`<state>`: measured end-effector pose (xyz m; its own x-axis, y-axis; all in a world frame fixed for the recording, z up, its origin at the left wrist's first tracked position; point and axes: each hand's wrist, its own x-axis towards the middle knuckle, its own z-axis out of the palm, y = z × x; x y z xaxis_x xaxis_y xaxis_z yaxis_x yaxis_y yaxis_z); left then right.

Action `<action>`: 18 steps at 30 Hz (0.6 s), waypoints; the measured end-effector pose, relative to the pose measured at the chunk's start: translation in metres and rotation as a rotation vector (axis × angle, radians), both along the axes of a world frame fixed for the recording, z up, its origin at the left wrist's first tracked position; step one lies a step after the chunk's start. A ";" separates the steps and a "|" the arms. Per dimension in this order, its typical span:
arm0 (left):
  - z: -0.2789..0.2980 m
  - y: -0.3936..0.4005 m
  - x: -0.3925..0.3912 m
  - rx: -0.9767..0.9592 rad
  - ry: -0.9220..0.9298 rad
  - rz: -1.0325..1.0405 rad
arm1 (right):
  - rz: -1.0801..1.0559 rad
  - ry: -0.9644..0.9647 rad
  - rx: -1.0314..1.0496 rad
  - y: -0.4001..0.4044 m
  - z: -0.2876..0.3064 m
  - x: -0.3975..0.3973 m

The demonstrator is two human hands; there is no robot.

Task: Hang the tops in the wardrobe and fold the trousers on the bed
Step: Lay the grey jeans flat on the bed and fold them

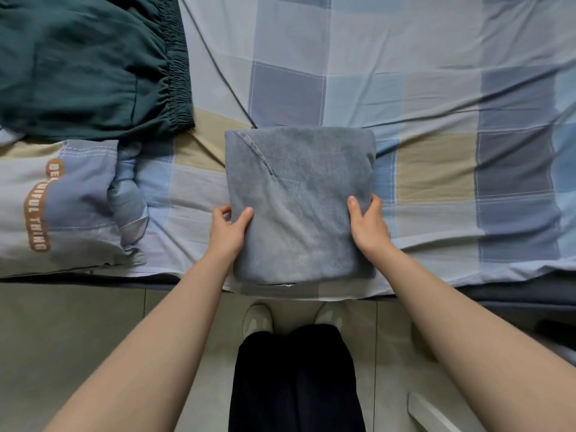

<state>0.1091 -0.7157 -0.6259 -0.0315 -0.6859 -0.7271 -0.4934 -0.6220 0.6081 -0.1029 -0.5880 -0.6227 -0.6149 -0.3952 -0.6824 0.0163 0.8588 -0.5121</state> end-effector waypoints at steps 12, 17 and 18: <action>0.077 0.050 0.010 -0.245 -0.028 0.070 | -0.029 0.157 -0.037 0.056 0.075 0.017; 0.146 0.062 0.013 -0.312 0.036 0.000 | -0.126 0.231 -0.106 0.088 0.159 0.044; 0.162 0.064 0.013 -0.329 0.044 -0.022 | -0.151 0.233 -0.117 0.091 0.178 0.050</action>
